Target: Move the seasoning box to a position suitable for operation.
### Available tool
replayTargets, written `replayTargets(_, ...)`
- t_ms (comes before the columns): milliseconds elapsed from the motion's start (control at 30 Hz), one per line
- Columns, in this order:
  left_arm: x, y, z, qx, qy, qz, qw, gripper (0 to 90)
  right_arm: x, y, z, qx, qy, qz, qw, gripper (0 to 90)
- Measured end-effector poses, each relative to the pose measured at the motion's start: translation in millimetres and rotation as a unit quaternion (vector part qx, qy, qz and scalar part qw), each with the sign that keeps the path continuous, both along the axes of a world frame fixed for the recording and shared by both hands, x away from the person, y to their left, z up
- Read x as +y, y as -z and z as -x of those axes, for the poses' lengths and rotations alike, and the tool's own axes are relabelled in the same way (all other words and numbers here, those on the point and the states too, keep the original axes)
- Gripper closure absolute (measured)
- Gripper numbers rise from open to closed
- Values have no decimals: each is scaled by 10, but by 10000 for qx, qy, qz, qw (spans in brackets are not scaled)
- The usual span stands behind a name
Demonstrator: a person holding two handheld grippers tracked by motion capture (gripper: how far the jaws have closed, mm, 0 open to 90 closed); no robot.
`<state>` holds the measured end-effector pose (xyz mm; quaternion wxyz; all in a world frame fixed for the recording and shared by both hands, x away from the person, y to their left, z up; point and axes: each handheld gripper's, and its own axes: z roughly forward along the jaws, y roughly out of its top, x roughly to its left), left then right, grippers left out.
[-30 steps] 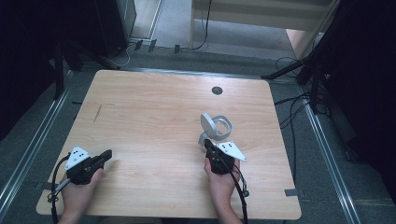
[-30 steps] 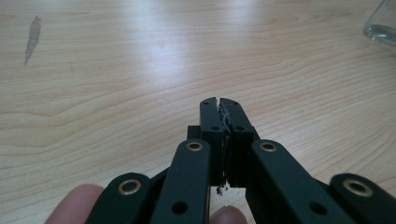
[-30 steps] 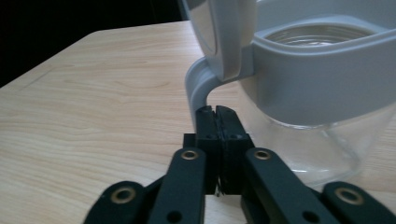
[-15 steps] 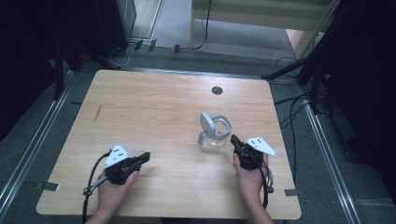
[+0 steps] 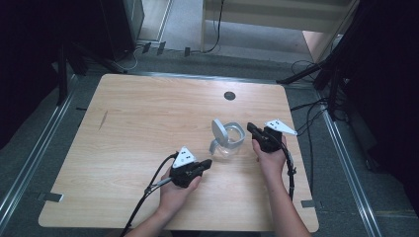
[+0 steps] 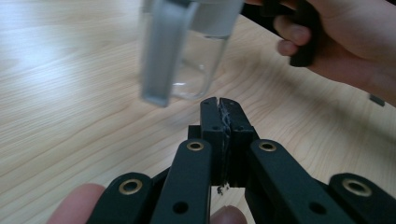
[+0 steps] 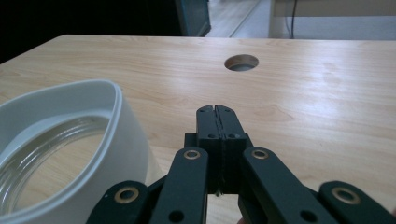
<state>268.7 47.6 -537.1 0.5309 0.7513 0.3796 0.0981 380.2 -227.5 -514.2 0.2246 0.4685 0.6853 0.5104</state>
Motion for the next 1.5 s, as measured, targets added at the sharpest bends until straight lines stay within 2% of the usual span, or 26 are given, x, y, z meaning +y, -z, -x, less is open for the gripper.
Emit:
replayTargets(100,-106,11,-76,86,65,27,9999,885,18,-20,-71,-13,-284,75,9996,900)
replayTargets(167,-137,22,-132,124,41,-20,9999,881,46,-28,-116,41,-628,95,9980,900)
replayTargets(333,-97,41,-268,232,-99,3,9997,870,99,-27,-141,33,-1126,184,9935,900)
replayTargets(433,-56,42,-325,265,-141,-12,9995,864,98,-17,-130,48,-1265,192,9918,900)
replayTargets(567,27,22,-366,248,-277,6,9993,861,93,22,-97,145,-1319,161,9910,900)
replayTargets(733,163,-18,-439,198,-453,-12,9988,861,121,59,5,158,-1412,44,9898,900)
replayTargets(767,202,-26,-463,174,-522,-58,9985,861,144,60,46,181,-1459,24,9891,900)
replayTargets(867,317,-42,-532,204,-742,-19,9970,858,211,45,122,102,-1654,85,9861,900)
replayTargets(933,384,-60,-572,203,-853,-37,9961,858,240,18,121,32,-1589,110,9872,900)
replayTargets(1033,450,-93,-633,187,-966,-46,9951,858,276,-30,58,-2,-1400,-18,9902,892)
replayTargets(1133,488,-112,-704,208,-1005,-51,9947,862,376,-50,16,-13,-1478,-60,9890,900)
replayTargets(1233,513,-122,-778,259,-1009,83,9945,865,403,-60,43,4,-1485,-82,9889,900)
replayTargets(1267,511,-123,-792,282,-978,109,9947,867,406,-61,75,13,-1530,-152,9881,900)
replayTargets(1367,471,-122,-826,271,-907,100,9955,868,429,-45,185,20,-1606,-71,9870,900)
replayTargets(1500,475,-112,-855,312,-965,143,9947,871,486,-34,362,9,-1669,-63,9860,899)
